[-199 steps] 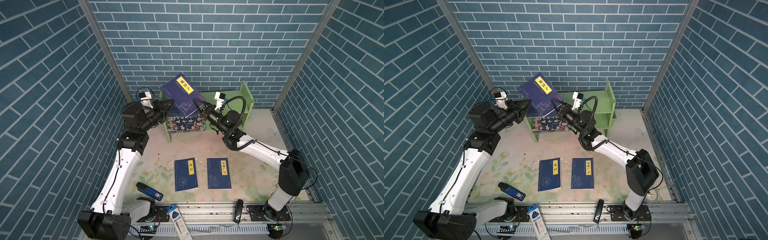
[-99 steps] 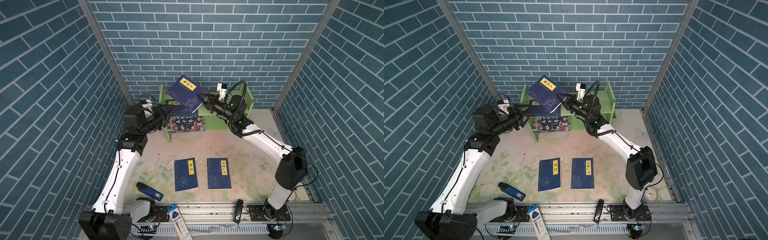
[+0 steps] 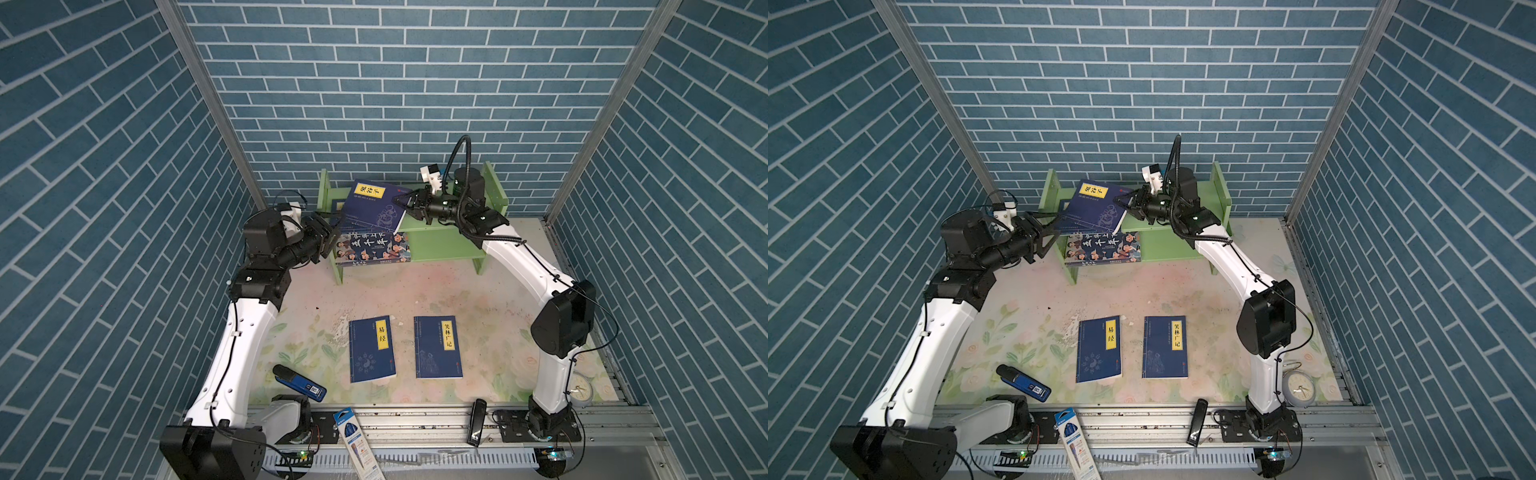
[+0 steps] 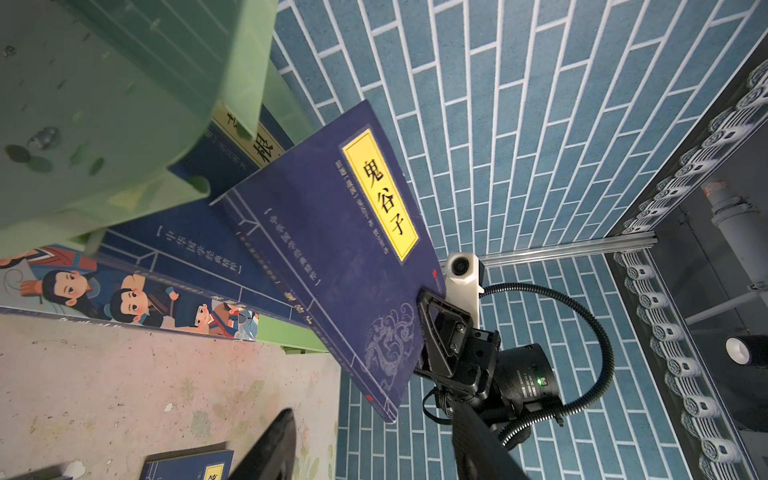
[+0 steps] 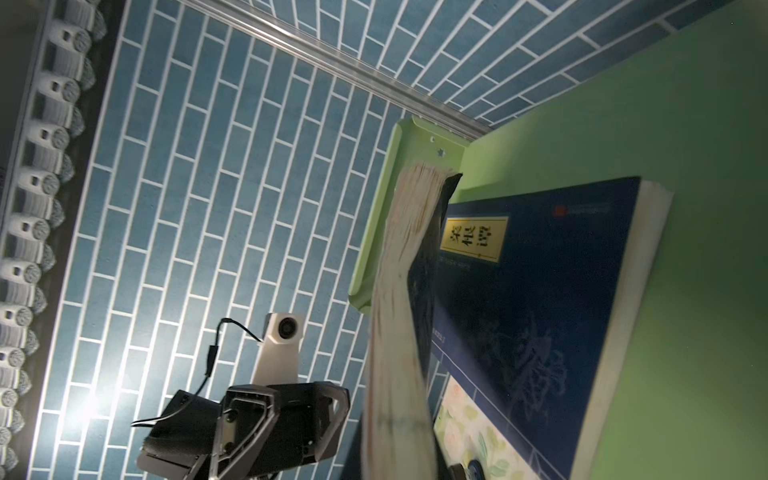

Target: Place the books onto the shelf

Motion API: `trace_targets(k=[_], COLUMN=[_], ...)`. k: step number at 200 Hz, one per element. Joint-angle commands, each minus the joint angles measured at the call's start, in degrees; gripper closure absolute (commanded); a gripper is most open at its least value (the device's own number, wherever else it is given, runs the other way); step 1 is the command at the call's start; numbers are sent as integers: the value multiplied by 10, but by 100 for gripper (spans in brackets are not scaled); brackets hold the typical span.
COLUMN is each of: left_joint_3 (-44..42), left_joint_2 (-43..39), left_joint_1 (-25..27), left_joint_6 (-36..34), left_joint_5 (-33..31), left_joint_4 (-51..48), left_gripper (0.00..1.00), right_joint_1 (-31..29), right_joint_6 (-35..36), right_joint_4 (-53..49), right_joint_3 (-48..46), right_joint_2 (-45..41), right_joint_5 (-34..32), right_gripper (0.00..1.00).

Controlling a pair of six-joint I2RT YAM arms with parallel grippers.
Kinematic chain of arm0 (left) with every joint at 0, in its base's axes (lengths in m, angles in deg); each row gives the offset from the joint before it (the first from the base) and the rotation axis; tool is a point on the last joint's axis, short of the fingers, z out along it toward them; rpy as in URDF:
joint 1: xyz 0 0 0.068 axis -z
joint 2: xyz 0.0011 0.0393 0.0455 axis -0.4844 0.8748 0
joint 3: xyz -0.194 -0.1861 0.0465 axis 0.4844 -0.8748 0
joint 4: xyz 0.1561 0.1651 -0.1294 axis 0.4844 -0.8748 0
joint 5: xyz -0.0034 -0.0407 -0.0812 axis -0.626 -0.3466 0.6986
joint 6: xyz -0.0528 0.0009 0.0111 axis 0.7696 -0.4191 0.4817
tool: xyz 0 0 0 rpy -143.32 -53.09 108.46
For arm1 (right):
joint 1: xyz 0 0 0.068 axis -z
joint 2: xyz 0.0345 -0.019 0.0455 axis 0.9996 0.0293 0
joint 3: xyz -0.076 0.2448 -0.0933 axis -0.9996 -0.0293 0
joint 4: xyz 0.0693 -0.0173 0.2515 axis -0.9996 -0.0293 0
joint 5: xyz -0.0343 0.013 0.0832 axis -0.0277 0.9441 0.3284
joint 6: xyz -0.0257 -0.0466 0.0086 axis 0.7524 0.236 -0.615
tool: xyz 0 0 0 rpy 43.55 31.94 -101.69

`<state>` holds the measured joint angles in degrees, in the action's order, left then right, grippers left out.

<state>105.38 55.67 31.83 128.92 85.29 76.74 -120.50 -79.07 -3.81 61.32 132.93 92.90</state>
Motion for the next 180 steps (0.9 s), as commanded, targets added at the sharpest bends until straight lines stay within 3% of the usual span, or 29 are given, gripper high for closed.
trace_targets(k=[1,109,180], left_joint_3=[2,-4,-6], left_joint_2=[2,20,35], left_joint_1=[-4,-4,-4], left_joint_6=[-11,-8,9], left_joint_5=[7,3,8], left_joint_4=[19,29,46], left_gripper=[38,38,38], right_joint_1=[8,25,35], right_joint_6=[55,94,115], right_joint_4=[-63,-184,-246], right_joint_3=[42,181,227], right_joint_2=[16,117,130], right_joint_5=[31,34,-11], right_gripper=[95,89,67])
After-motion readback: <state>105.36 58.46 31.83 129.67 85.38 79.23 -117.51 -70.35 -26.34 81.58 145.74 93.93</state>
